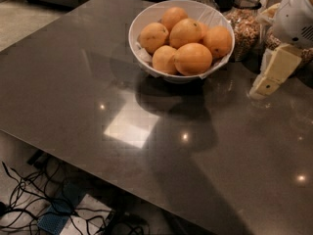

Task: Pick orange from white bowl

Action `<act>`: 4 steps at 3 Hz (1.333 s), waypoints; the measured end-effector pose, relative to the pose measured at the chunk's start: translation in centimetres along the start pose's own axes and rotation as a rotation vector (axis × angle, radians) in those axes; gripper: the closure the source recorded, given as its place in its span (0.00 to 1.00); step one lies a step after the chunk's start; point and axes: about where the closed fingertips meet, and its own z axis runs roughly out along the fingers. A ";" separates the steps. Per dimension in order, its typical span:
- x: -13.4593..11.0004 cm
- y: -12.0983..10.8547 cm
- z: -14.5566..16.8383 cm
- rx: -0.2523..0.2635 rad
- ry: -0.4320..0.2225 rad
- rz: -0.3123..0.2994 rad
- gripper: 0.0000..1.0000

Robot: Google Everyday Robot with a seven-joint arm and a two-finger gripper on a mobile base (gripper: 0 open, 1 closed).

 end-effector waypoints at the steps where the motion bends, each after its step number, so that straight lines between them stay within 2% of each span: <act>1: -0.9 -4.5 0.5 0.057 -0.154 0.074 0.00; 2: -1.7 -7.9 0.0 0.110 -0.233 0.133 0.00; 3: -1.8 -8.6 0.7 0.111 -0.244 0.134 0.00; 4: -1.8 -9.4 2.0 0.082 -0.263 0.135 0.00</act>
Offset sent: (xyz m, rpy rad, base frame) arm 0.0822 -0.0090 0.0369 0.3084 -0.1547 -0.0771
